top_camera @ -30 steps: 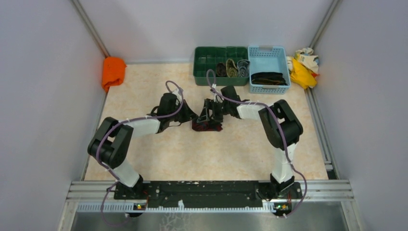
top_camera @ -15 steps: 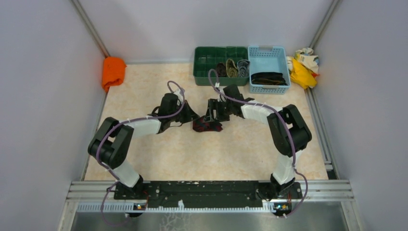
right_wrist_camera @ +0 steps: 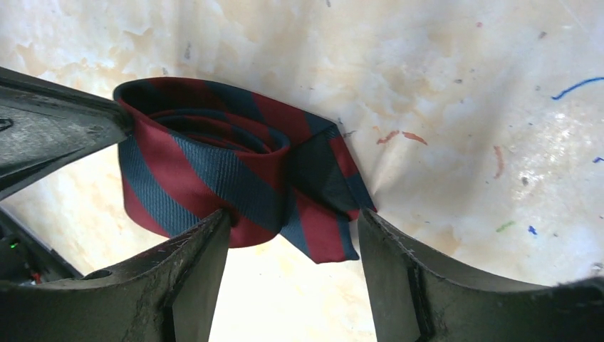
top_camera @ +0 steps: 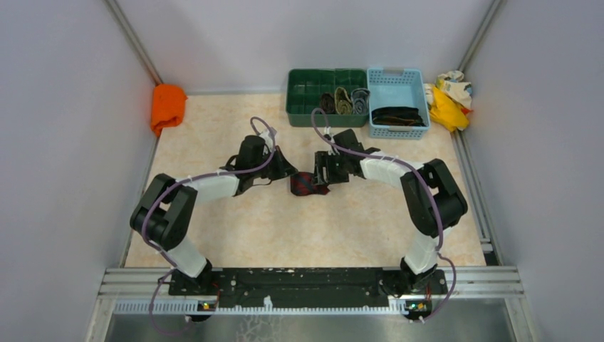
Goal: Roll the ties
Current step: Roll the tie at the center of the board.
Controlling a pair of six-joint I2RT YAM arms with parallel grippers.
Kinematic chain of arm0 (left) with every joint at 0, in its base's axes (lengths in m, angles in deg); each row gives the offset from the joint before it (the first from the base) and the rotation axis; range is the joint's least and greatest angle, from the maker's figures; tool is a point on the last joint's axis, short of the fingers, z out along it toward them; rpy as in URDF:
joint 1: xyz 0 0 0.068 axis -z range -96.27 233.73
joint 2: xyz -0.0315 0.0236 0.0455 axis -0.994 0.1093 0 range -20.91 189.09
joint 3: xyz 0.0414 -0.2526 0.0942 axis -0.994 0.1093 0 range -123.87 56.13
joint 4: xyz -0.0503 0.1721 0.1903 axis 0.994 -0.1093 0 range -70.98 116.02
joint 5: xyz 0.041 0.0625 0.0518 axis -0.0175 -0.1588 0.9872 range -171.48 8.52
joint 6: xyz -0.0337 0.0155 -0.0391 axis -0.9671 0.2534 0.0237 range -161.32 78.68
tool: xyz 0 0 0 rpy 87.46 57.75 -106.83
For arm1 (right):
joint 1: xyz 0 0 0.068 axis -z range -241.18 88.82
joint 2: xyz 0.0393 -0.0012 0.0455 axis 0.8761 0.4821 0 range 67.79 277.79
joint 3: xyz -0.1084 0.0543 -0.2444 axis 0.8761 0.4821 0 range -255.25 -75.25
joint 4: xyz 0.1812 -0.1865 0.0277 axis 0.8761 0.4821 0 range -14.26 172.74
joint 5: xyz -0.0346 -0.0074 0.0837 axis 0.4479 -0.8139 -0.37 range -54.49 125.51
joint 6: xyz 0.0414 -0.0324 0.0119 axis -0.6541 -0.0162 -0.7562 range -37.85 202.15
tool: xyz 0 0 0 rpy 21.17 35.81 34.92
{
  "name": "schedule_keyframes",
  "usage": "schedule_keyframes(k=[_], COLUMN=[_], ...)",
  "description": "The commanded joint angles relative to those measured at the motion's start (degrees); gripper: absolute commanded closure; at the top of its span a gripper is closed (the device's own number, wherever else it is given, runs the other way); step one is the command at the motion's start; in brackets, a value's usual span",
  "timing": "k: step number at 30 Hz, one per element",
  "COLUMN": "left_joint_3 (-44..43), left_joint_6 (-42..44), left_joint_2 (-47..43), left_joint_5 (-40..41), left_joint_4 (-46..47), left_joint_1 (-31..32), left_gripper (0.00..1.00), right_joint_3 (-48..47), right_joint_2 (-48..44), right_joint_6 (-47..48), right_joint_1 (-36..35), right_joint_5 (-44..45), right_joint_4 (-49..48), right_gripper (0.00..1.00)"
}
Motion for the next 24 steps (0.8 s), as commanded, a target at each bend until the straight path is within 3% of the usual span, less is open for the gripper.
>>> schedule_keyframes(k=[1,7,12,24], left_joint_3=[-1.45,-2.33,-3.07,-4.36], left_joint_6=[2.04,4.18,6.25,6.24], left_joint_2=[-2.12,-2.89,-4.04,7.53], left_joint_5=[-0.44,1.72,9.53,1.85], left_joint_4=[-2.23,-5.2,-13.86,-3.07], left_joint_1=[0.21,0.17,0.2,0.6], left_gripper=[1.0,1.0,1.0,1.0], right_joint_3=[1.45,1.53,1.53,0.62], right_joint_2=[-2.35,-1.23,-0.33,-0.11], right_joint_6=[1.97,3.25,3.51,3.1], right_joint_1=[-0.23,-0.25,-0.28,-0.59], right_joint_5=[5.13,8.43,10.27,8.36], right_joint_4=[2.48,3.97,4.49,3.82], right_gripper=[0.35,0.35,0.35,0.36])
